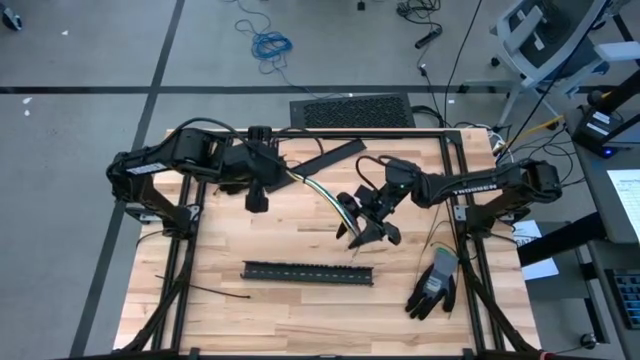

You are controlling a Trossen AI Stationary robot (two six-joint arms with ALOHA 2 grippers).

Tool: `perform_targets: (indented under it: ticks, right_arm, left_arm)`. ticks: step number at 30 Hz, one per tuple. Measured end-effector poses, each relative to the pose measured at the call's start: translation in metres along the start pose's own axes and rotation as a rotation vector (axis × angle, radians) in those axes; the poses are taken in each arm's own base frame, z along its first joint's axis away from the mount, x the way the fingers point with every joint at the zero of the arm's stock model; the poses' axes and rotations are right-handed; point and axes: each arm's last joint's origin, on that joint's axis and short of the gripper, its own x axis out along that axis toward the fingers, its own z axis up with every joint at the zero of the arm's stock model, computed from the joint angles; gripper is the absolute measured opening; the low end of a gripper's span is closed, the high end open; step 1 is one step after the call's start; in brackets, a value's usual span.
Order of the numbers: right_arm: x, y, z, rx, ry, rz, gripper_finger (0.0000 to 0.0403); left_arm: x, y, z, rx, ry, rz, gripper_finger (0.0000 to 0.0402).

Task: Ziptie cables
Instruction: Put the cable wires into the black cable duct

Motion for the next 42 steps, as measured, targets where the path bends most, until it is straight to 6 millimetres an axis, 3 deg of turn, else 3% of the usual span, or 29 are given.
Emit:
perform_targets:
  ticks: [16, 28, 42]
  right_arm:
    - [-0.003, -0.005, -0.011, 0.11, 0.111, 0.023, 0.0191]
    - [-0.004, -0.005, -0.013, 0.093, 0.126, 0.041, 0.0191]
    - [-0.016, -0.016, -0.008, 0.068, 0.101, -0.007, 0.0181]
  left_arm:
    - [-0.004, 0.002, -0.005, 0.005, 0.032, 0.061, 0.0013]
    - [-0.024, 0.009, -0.021, -0.023, 0.041, 0.133, 0.0013]
    - [-0.029, 0.01, -0.026, -0.021, 0.054, 0.149, 0.0012]
